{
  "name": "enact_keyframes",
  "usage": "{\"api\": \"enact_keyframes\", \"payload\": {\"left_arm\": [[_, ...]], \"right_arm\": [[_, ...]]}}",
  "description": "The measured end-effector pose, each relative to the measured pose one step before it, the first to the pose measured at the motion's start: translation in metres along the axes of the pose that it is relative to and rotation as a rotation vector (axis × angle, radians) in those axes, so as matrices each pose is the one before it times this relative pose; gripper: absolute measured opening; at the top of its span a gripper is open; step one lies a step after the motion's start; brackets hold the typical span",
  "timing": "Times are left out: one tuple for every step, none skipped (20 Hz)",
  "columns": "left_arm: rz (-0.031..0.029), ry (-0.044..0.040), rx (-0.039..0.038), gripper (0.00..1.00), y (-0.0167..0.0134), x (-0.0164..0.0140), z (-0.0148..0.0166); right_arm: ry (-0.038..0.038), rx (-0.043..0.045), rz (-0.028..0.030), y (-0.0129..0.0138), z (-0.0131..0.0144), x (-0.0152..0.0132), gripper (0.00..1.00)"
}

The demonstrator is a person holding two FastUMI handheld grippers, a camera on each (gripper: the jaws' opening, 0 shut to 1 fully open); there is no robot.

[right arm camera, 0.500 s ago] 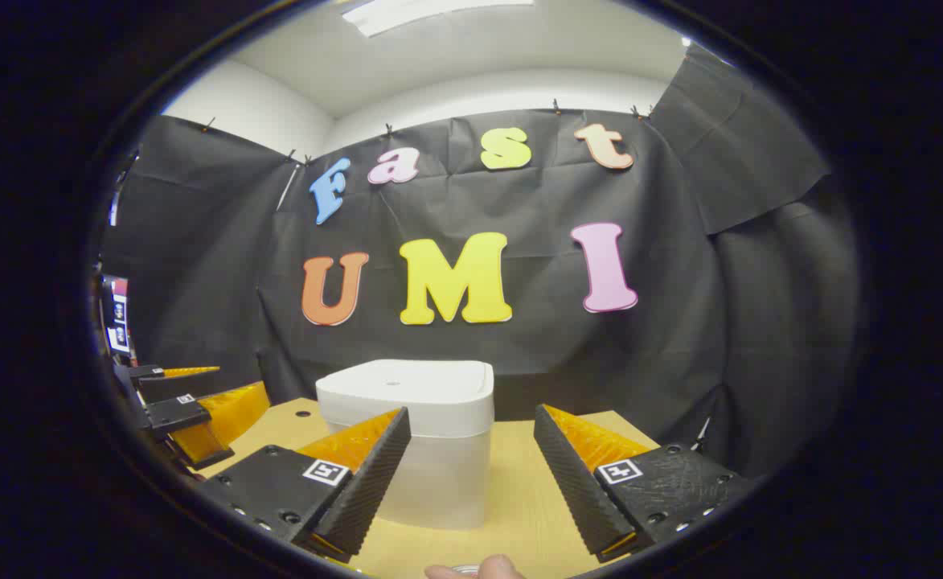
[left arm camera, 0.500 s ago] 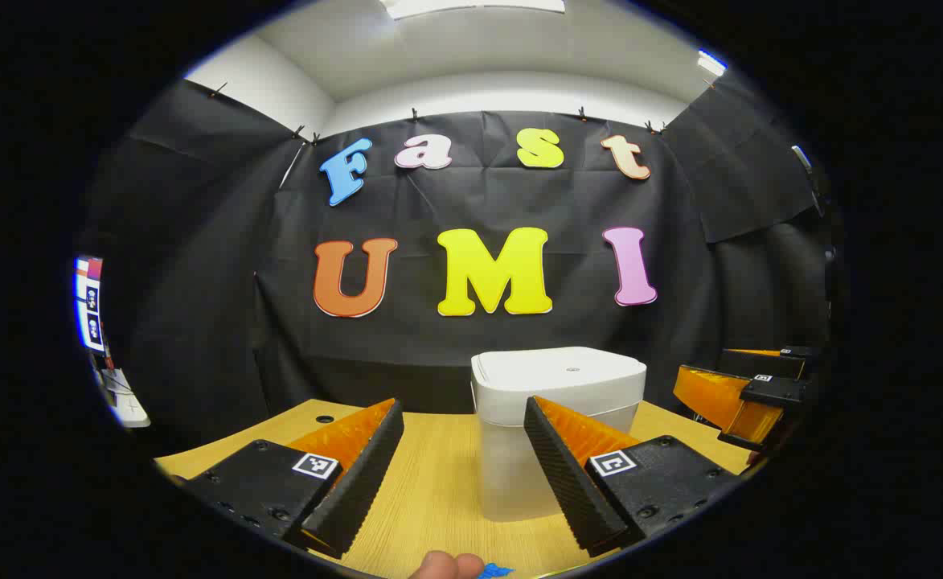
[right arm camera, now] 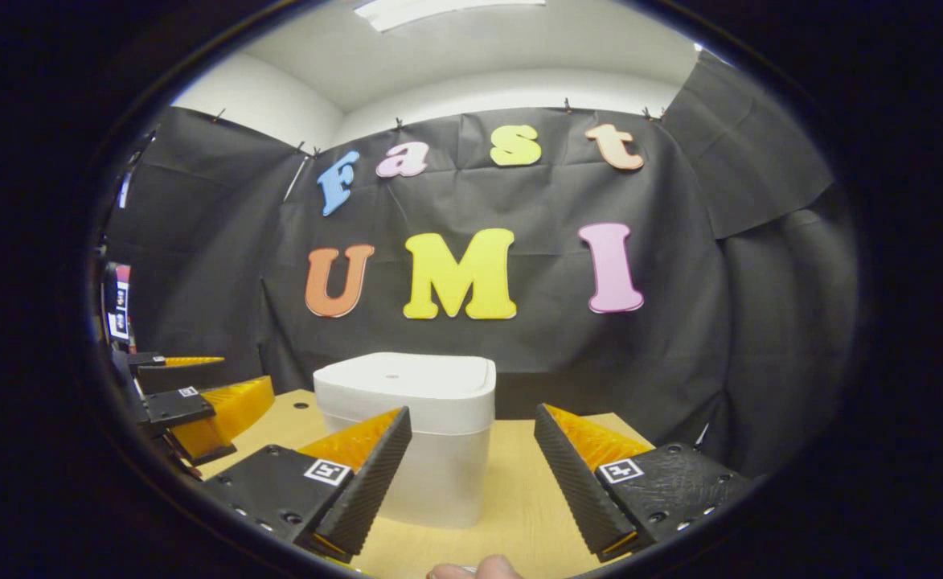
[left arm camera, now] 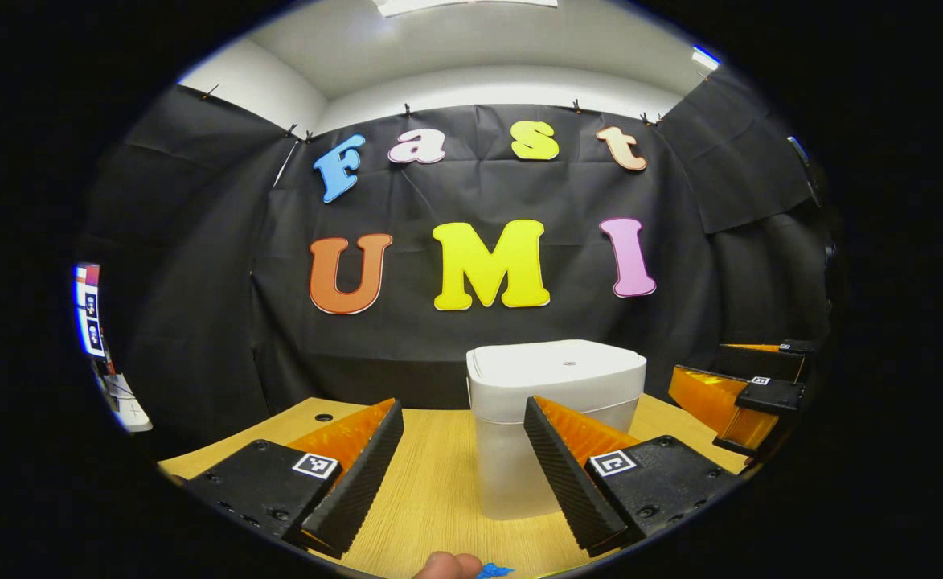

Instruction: Press the lid of the desktop garbage bin to open it, pick up the crumpled paper on the desktop and throw it into the bin, then pick up the pop can on the desktop and drop it into the bin, and finally close the garbage bin lid.

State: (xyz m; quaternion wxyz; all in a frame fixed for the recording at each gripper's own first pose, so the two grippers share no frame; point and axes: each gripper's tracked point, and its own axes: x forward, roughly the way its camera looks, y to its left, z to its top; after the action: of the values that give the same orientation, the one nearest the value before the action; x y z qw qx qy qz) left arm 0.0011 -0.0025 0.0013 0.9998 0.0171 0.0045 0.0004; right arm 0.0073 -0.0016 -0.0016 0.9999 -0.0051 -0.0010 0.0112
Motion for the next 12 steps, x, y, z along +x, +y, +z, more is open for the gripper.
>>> {"api": "enact_keyframes", "payload": {"left_arm": [[0.00038,0.00142,0.00184,0.97,-0.00091,-0.00028,0.00126],[-0.00076,0.00412,0.00166,0.97,-0.00097,-0.00042,-0.00139],[0.00102,0.00531,0.00174,0.97,-0.00082,-0.00017,-0.0006],[-0.00012,0.00011,0.0018,0.97,-0.00255,0.00034,0.00061],[-0.00093,-0.00123,0.00073,0.98,-0.00223,0.00038,0.00011],[-0.00326,-0.00054,-0.00146,0.97,-0.00133,-0.00016,0.00011],[-0.01012,0.00072,-0.00466,0.97,-0.00395,0.00023,-0.00009],[-0.00884,0.00158,-0.00753,0.97,-0.00356,0.00004,-0.00097],[-0.00409,-0.00009,-0.00659,0.97,-0.00192,0.00042,-0.00091],[-0.00284,0.00066,-0.00624,0.97,-0.00032,0.00019,-0.00025],[-0.00327,0.00356,-0.00679,0.98,-0.00154,0.00016,-0.00114],[-0.00324,0.00229,-0.00325,0.97,-0.00134,-0.00027,-0.00061]], "right_arm": [[0.00447,0.00707,0.00432,0.0,-0.0012,0.00066,0.96],[0.00636,0.00446,0.00314,-0.00038,-0.00084,0.00021,0.96],[0.00125,0.0024,0.00142,-0.00109,0.0,-0.00064,0.96],[-0.00359,0.00078,-0.00152,-0.00152,0.0018,-0.00092,0.96],[-0.00399,-0.00088,-0.00476,-0.00181,0.00057,-0.00119,0.98],[-0.00185,-0.00317,-0.00605,-0.00229,0.00083,-0.00049,0.96],[0.00096,-0.00448,-0.00465,-0.00154,-0.00115,-0.00079,0.96],[0.00325,-0.00409,-0.00165,-0.00149,0.00046,-0.00055,0.96],[0.00178,-0.00278,-0.00191,-0.00127,0.00066,-0.00087,0.96],[-0.00088,-0.00094,-0.00112,-0.00081,0.0018,-0.00092,0.96],[-0.00188,-0.00316,0.00264,0.00047,0.00137,-0.00114,0.96],[-0.00074,-0.00772,0.00278,0.00062,0.00168,-0.00009,0.96]]}}
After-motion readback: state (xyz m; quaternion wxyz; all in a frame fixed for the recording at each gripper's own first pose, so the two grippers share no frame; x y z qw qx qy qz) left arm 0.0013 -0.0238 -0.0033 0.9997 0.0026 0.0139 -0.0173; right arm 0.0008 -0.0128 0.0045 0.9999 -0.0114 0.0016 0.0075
